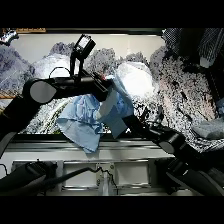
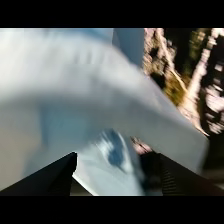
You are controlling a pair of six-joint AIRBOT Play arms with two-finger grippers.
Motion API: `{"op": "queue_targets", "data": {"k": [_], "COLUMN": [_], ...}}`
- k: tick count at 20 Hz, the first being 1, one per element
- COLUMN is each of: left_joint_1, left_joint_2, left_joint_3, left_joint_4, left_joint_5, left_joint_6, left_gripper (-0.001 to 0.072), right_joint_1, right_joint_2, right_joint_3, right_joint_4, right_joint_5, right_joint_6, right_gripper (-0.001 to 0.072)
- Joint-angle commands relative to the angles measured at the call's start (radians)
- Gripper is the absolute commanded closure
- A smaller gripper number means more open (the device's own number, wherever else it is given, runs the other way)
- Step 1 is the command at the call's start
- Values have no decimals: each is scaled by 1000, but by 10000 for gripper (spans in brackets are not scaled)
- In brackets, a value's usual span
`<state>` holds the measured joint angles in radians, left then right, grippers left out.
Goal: Fold the clothes and pants, and hang the long-sleeved shirts on hangers.
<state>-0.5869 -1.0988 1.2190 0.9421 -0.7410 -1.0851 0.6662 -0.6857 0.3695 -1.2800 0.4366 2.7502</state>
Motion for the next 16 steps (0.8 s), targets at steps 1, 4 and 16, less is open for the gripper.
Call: {"op": "queue_targets", "data": {"k": [1, 4, 16], "left_joint_1": [1, 1, 2], "left_joint_2": [23, 23, 23], "left_joint_3": [1, 1, 1], "left_joint_4": [0, 6, 87], "left_joint_5": [-24, -53, -60], "left_joint_6": [0, 0, 0], "left_gripper": [696, 697, 696], "right_joint_1": [6, 6, 6], "right_joint_2": [-212, -329, -192], "right_joint_3": [63, 137, 137], "right_joint_4": [27, 27, -83], "right_joint_5": [-174, -217, 18], "right_joint_6": [68, 65, 52], "right_gripper": [113, 112, 139]}}
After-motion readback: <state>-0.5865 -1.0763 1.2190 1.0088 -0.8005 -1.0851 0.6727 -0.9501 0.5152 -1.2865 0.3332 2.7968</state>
